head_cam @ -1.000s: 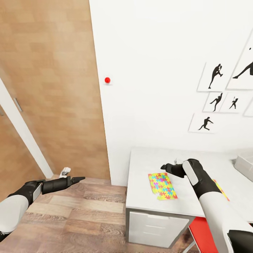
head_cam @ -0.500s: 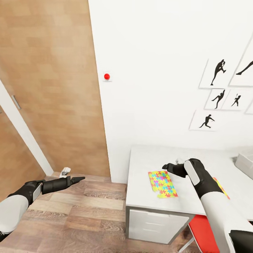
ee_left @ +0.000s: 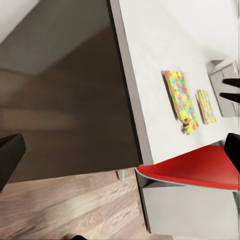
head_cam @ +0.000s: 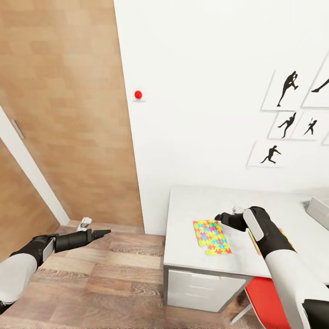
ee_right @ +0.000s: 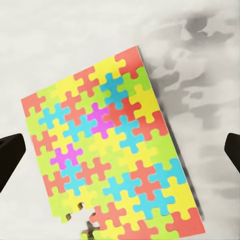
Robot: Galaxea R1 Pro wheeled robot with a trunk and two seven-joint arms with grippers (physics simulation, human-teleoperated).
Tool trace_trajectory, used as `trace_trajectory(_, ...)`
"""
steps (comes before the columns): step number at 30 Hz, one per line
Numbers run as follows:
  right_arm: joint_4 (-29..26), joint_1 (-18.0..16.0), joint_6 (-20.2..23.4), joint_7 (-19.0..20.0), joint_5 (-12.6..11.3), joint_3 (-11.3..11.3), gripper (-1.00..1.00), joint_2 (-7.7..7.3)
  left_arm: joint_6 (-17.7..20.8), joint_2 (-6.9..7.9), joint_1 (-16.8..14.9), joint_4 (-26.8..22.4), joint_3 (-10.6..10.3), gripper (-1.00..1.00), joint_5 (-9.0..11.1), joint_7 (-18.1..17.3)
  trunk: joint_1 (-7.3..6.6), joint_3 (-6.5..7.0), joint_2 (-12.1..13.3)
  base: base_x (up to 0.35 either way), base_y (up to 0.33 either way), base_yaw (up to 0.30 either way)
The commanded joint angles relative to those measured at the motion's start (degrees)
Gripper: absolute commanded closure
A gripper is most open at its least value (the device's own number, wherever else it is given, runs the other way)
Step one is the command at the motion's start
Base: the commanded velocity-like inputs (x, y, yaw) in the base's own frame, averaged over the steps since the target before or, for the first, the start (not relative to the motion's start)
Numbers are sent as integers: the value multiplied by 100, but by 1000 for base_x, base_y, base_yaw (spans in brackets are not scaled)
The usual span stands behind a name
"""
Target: Put all the toys in the child's room - the three board games (two on the bed and one on the table), the two jigsaw puzzles on the table, and the tennis ball on the table - inside the toy box on the table in the child's room.
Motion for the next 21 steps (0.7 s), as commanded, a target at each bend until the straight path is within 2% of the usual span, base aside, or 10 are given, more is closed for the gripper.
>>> trace_trajectory(1, -6, -3, 21, -50, -64, -2, -100, -4, 59, -1, -6, -3, 49, -100, -53, -58, 3, -22, -13, 0, 0, 0)
trace_trajectory(21, -4, 2, 16, -36, -91, 6, -100, -11, 47, 0, -6, -3, 44, -100, -74, -214, 3, -209, -13, 0, 0, 0)
